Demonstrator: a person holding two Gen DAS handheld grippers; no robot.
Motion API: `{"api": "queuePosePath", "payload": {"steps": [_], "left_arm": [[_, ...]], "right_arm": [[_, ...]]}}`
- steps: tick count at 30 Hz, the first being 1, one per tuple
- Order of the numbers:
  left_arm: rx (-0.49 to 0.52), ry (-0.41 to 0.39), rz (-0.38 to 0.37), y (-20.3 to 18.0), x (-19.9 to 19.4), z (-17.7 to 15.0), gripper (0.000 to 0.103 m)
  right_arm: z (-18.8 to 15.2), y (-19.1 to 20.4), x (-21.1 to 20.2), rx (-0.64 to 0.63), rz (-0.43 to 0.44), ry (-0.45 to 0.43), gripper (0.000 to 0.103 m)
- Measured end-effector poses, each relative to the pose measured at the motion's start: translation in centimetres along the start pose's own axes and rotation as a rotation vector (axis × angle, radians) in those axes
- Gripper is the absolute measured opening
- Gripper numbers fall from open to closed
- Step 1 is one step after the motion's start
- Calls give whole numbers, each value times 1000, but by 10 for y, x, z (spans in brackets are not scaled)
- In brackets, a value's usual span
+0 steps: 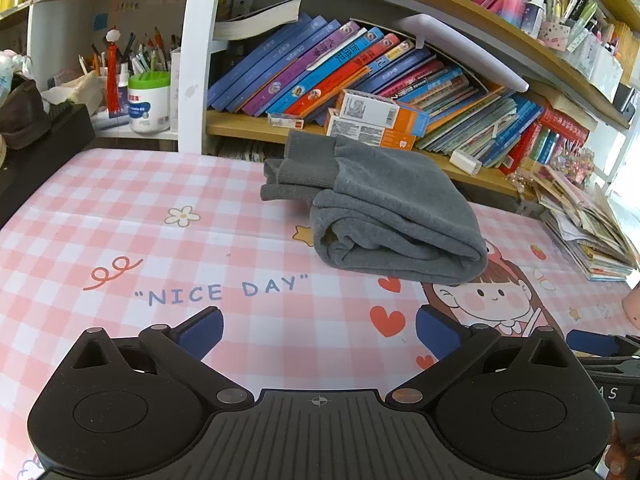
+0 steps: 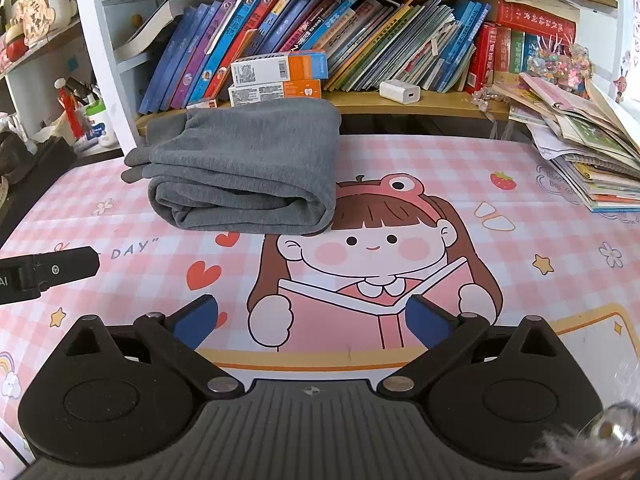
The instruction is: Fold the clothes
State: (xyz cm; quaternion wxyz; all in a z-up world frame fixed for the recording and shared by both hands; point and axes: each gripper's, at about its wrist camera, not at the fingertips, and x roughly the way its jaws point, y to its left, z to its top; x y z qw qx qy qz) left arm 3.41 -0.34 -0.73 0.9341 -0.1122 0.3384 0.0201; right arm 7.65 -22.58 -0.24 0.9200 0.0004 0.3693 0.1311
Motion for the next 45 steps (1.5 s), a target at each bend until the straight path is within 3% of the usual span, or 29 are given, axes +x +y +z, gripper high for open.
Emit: {"api": "queuePosePath", "payload": {"steps": [45], "left_arm": [[-13, 13, -32, 1, 3, -1, 103]], "right_arm": [[-1, 1, 4, -7, 6, 17, 101]]}}
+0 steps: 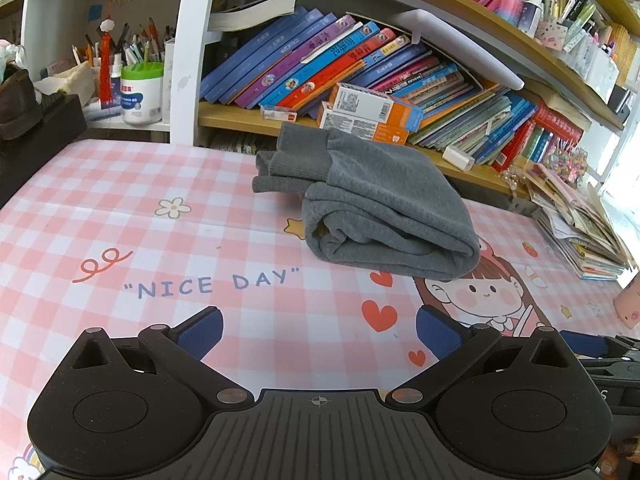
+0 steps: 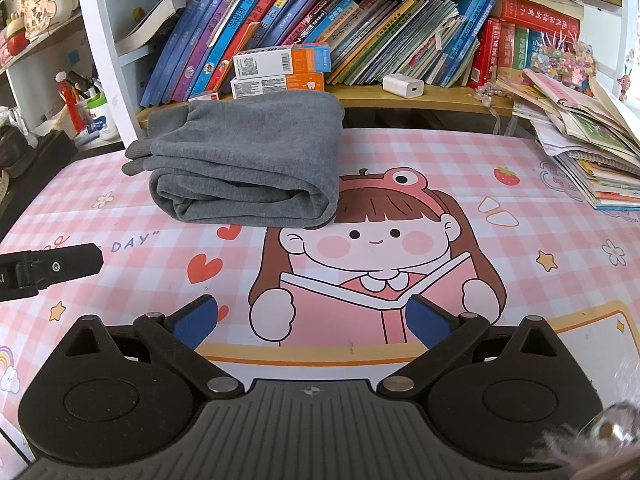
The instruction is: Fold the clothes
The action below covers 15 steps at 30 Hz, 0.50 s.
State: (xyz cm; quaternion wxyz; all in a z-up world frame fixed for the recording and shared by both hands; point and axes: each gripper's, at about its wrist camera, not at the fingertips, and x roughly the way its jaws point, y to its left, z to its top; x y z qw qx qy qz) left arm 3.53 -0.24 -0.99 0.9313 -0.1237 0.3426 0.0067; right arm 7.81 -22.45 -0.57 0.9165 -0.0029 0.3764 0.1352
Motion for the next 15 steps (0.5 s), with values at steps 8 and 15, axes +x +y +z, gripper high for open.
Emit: {"api": "queuePosePath", "payload": {"steps": [8, 15], "left_arm": [[-16, 10, -4, 2, 1, -1, 103], [-26, 16, -4, 3, 3, -2, 103]], "right_arm": [[0, 0, 0, -1, 1, 2, 101], [-1, 0, 1, 0, 1, 5, 101]]}}
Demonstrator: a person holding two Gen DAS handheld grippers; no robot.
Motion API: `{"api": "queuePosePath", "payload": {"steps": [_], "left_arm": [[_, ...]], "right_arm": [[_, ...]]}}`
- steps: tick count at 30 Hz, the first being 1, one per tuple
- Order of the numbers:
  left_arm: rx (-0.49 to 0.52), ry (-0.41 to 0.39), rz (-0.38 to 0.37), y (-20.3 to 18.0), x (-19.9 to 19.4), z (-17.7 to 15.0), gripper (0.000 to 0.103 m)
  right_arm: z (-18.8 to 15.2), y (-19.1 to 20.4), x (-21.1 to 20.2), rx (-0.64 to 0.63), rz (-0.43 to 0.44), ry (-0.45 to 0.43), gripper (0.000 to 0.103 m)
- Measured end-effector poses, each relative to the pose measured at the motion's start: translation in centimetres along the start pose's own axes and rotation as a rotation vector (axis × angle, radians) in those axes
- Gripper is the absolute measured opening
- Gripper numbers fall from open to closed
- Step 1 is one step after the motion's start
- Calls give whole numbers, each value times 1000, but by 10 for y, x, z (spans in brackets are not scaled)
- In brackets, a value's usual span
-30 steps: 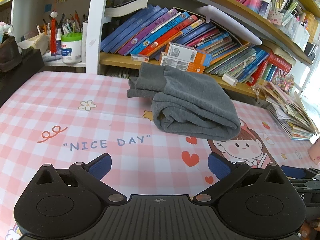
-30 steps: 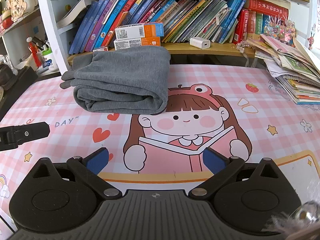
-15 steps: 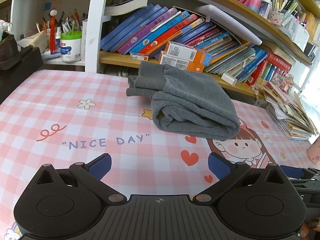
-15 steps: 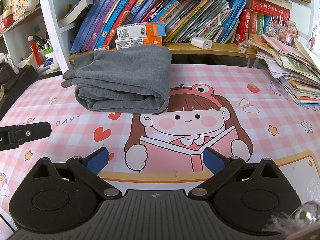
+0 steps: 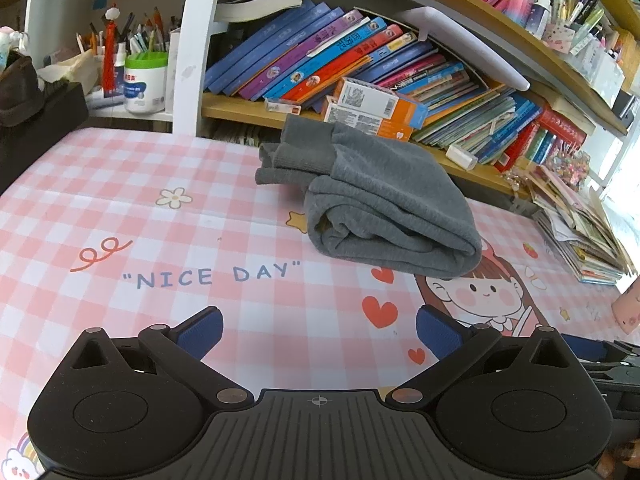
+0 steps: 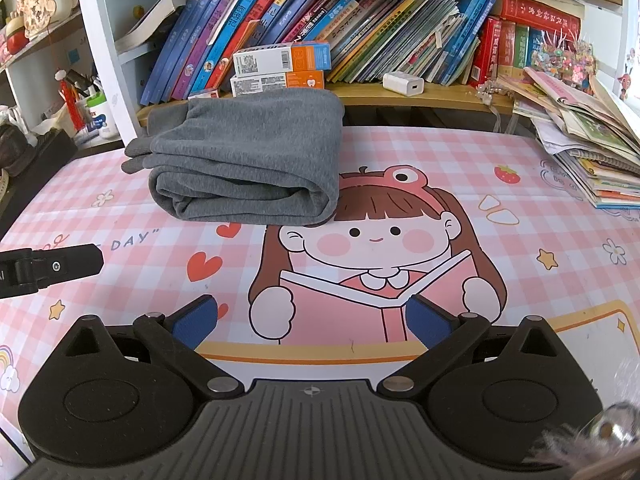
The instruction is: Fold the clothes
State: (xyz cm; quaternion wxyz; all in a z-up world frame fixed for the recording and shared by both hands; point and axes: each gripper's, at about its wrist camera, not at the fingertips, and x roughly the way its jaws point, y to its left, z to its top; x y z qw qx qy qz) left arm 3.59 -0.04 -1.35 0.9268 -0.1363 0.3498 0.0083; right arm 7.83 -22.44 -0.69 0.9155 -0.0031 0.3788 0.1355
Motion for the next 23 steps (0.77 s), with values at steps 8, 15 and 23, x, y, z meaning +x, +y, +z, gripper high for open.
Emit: {"api": "queuePosePath", "payload": {"steps": [8, 15, 23], "left_arm": [[-13, 3, -7, 2, 1, 0, 103], [-24, -19, -8, 3, -1, -2, 103], [-23, -12, 2, 2, 0, -1, 103]], "right_arm": [[0, 0, 1, -2, 0, 4, 101], [-1, 1, 2, -3, 2, 6, 101], [-1, 0, 2, -5, 3, 8, 101]]}}
